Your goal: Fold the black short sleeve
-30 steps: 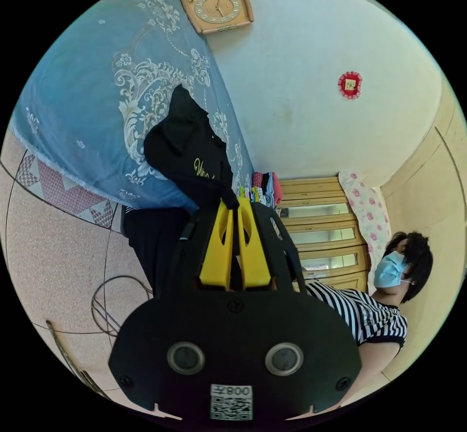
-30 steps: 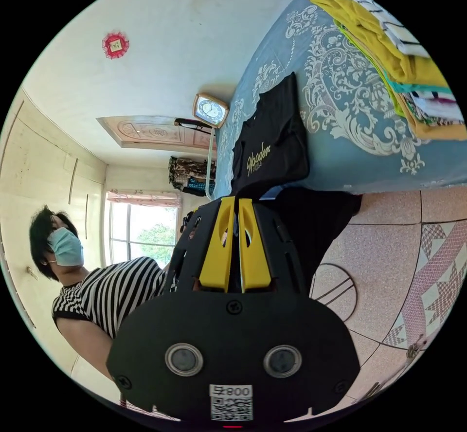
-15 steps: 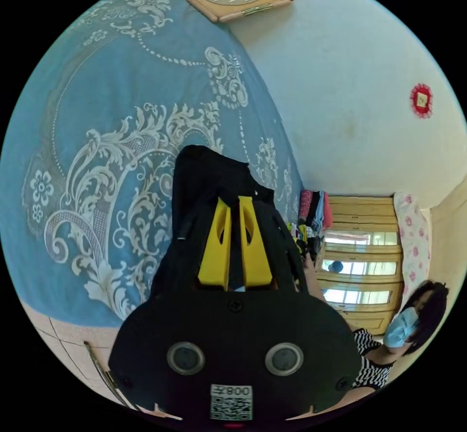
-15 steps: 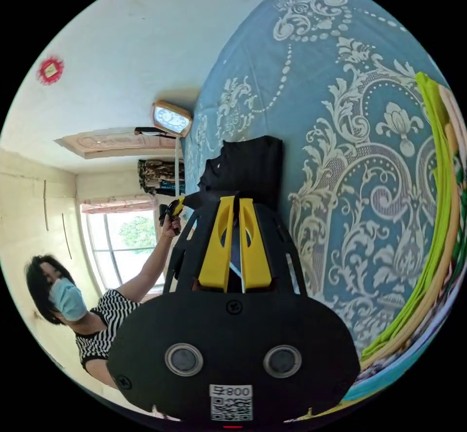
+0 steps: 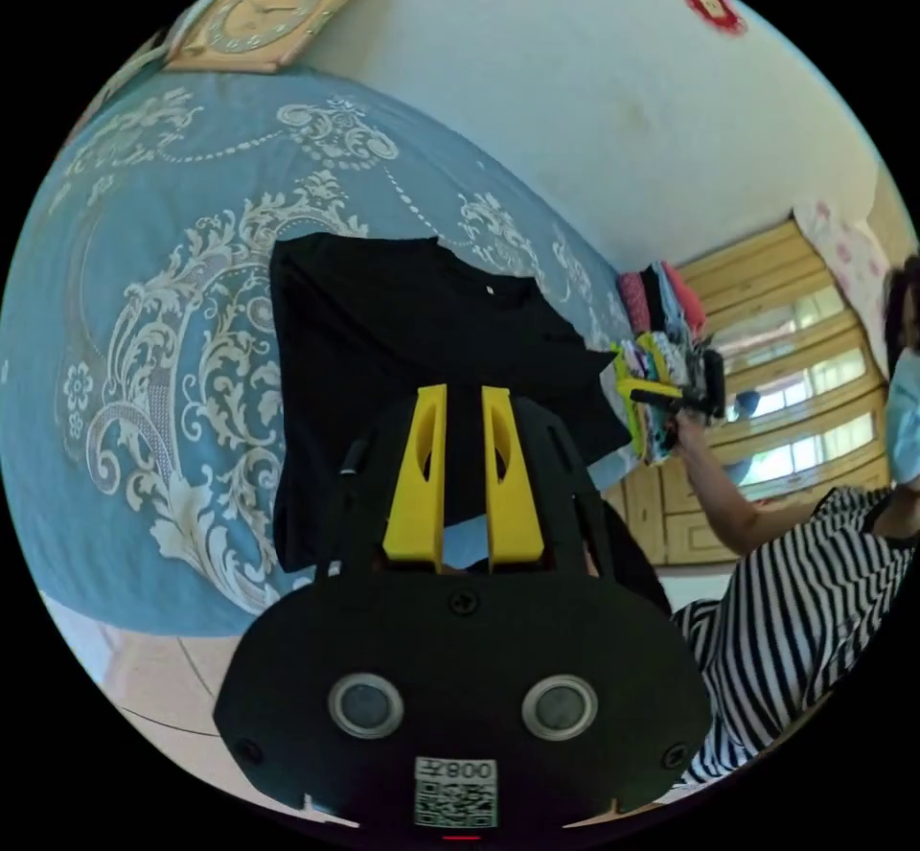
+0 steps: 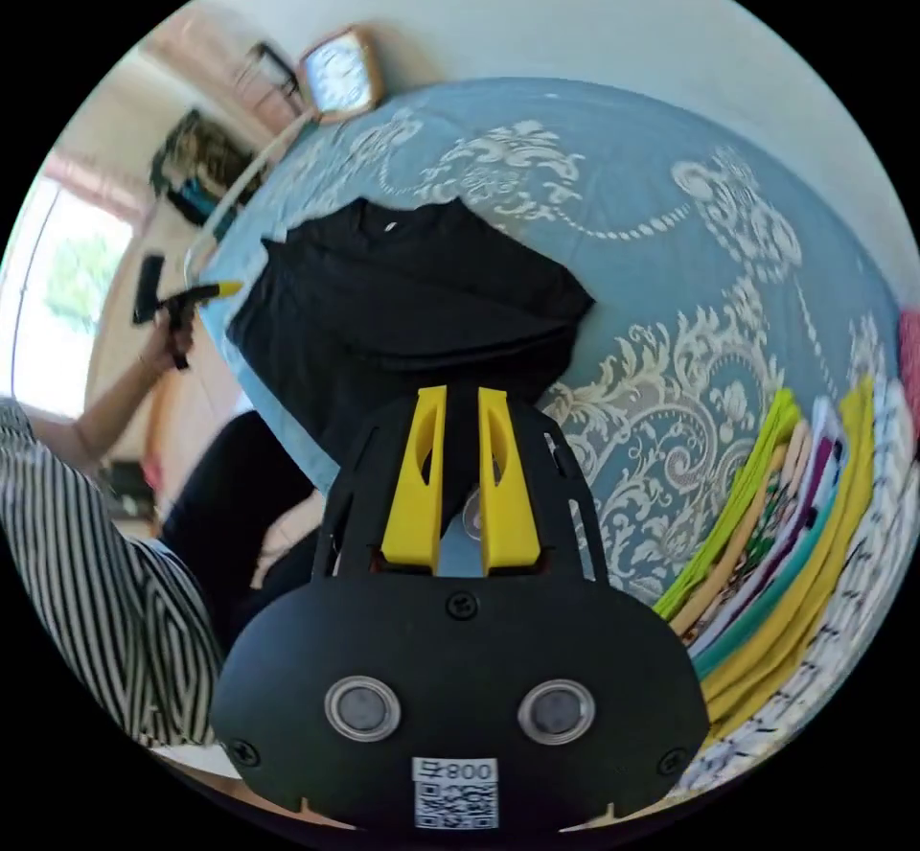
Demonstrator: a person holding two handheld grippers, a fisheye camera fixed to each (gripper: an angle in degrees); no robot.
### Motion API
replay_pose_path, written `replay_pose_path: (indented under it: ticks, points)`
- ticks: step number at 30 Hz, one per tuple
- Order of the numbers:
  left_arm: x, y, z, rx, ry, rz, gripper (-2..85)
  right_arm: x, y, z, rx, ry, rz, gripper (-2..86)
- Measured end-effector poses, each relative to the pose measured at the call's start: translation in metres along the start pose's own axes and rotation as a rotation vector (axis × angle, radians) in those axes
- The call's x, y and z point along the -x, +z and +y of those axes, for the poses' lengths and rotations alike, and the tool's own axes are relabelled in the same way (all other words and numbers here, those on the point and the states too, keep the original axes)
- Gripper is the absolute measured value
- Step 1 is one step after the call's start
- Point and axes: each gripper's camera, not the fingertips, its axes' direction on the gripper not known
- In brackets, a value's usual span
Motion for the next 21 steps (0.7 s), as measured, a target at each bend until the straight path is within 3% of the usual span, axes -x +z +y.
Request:
replay_pose_path:
  ticks: [6, 14, 21]
  points:
    - [-0.110, 0.083, -0.030, 0.201, 0.387, -0.309, 9.1, 0.145, 0.030, -0.049, 0.103, -0.529, 0.492, 7.5]
    - [-0.187, 0.174, -0.053, 0.332, 0.648, -0.582, 9.0, 0.216, 0.049, -0.083, 0.151, -0.726, 0.581, 7.6]
    - [-0.224, 0.218, -0.075, 0.347, 0.697, -0.636, 5.0, 0.253, 0.057, -0.111, 0.142, -0.808, 0.672, 4.4]
